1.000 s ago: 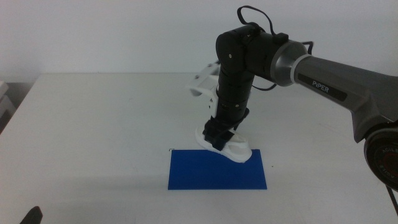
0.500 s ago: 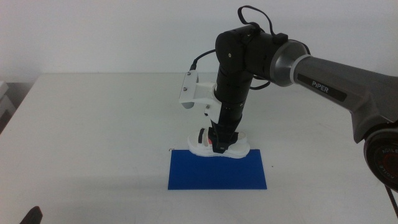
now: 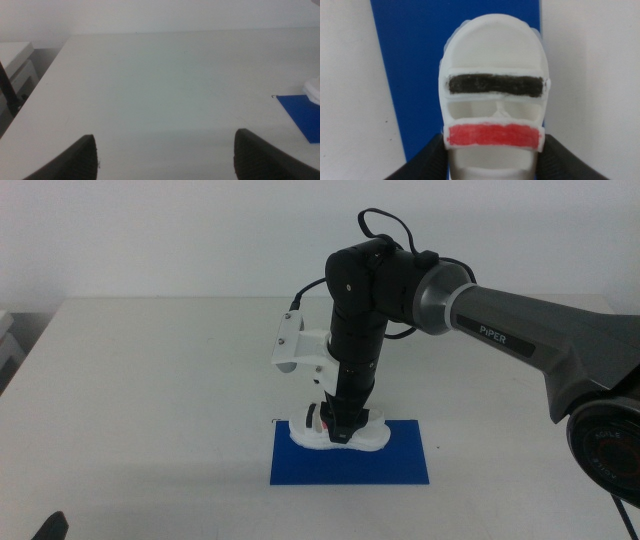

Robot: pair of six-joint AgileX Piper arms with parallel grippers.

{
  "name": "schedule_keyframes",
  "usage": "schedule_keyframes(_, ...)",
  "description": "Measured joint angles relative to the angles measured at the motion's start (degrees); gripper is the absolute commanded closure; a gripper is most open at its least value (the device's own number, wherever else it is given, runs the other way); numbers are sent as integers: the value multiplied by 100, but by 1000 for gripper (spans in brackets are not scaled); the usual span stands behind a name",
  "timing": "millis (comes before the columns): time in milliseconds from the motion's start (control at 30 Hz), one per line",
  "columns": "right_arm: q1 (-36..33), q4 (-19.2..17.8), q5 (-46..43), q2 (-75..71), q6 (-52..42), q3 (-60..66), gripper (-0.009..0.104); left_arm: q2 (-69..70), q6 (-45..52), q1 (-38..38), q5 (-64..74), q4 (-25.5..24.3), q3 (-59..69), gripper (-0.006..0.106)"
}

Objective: Use one arm to grab the shoe from the table and place it on the mat.

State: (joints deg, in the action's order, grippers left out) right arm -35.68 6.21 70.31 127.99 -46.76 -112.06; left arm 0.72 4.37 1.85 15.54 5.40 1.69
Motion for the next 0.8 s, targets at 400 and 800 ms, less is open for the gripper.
schedule_keyframes(400,-6,40,0,64,99,148,99,0,0,0,0,0,0,7)
schedule_keyframes(800,-6,107,0,64,117,148,25,0,0,0,0,0,0,7)
